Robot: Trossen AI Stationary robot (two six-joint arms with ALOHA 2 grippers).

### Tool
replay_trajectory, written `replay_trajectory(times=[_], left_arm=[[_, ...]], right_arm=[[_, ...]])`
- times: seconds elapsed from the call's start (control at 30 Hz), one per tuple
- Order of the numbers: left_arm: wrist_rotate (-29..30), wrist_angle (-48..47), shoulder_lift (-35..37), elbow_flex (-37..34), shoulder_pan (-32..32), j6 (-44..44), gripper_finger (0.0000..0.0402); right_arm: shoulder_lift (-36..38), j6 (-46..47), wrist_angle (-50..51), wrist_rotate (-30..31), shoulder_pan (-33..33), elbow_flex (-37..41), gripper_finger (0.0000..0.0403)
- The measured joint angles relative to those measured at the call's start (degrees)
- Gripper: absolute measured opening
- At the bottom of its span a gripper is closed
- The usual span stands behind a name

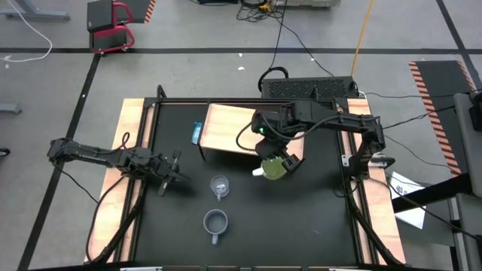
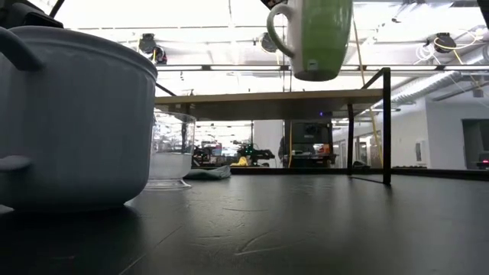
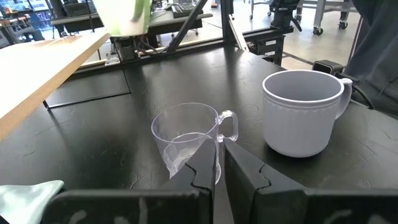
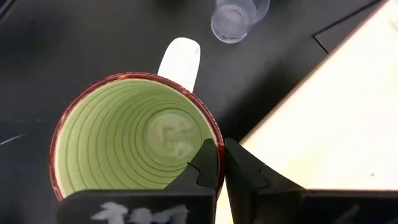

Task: Stack small to large cups/mugs on shelf
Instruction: Put the green cup on the shelf

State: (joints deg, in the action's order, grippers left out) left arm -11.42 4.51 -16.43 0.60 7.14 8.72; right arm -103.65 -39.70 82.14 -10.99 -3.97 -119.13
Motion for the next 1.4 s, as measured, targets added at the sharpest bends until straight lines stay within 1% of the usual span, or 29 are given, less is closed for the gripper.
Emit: replay_trajectory(times=[0.5,0.9,1.17,1.3,1.4], left_arm=[[0.0,0.01,0.0,0.02,0.01,-0.01,0.0033],[0.0,0.0,0.0,0.02,0.01,0.01,0.0033],[0.0,0.01,0.0,0.0,-0.01,0.01,0.0033],[0.0,0.01,-0.01,0.01,0.0,0.0,0.0033],[0.0,0.01,0.0,0.02,0.01,-0.01,0.0033]], right_arm=[[-0.03,-2.19,-0.73,0.24,-5.57,-0.04,0.0003],[0.06,-2.53,0.96,0.01,-9.55,-7.69,0.0003],[0.03,-2.43,1.33,0.19,-14.9,-8.0,0.0004],[0.03,-1.7,1.66,0.16,-16.7,-8.0,0.0004],[-0.27,-1.39,3.25,-1.02,-17.4,-8.0,0.0004]])
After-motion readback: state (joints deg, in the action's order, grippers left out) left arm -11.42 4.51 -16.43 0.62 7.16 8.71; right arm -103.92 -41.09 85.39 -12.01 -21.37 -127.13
